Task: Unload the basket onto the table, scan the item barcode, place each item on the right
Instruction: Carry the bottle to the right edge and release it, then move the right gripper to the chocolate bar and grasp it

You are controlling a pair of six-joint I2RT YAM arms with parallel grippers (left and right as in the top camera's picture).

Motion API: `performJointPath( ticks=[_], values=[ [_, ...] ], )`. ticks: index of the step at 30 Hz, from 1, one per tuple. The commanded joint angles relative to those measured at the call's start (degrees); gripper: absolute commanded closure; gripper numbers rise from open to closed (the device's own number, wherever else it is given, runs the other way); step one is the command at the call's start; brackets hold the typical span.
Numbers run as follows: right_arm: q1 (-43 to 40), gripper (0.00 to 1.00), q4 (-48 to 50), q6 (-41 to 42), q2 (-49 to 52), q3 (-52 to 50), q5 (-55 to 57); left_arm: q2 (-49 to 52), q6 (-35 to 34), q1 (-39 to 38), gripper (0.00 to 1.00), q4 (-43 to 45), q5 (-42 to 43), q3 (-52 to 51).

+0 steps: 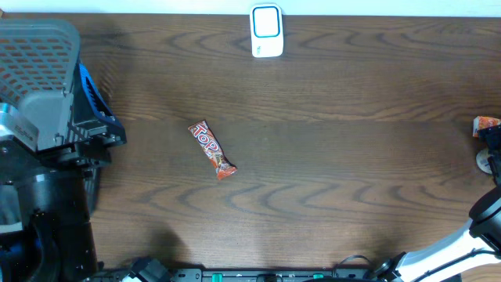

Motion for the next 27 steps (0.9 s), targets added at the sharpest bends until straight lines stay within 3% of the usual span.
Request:
performJointPath(
  ticks=[1,7,12,18,23,27],
  values=[
    [0.48,0.01,-1.95,-2.29,-2.27,3.45,-4.52,-0.04,0.76,0.15,0.02,0.07,-0.35,-0.11],
    [5.29,0.01,-7.67,-2.27,-10.91,8.72,-9.4,-0.04,0.76,0.15,0.02,0.07,-0.35,-0.11],
    [15.02,0.01,-13.2,-0.44,-20.81,9.62,-17.49,-0.04,0.74,0.15,0.02,0.07,-0.35,-0.11],
    [37.11,0.01,-17.94,-0.52,-23.89,9.49,-17.38,-0.04,0.76,0.15,0.02,0.07,-0.35,-0.11],
    [57.66,0.01,-15.78,-1.62,-20.37,7.37,-8.98,-0.04,0.74,0.15,0.02,0.07,-0.35,-0.11],
    [70.34,0.01,-13.14,-4.37,-14.88,7.23,-8.39,-0.04,0.76,0.15,0.02,0.07,-0.35,-0.11]
  ],
)
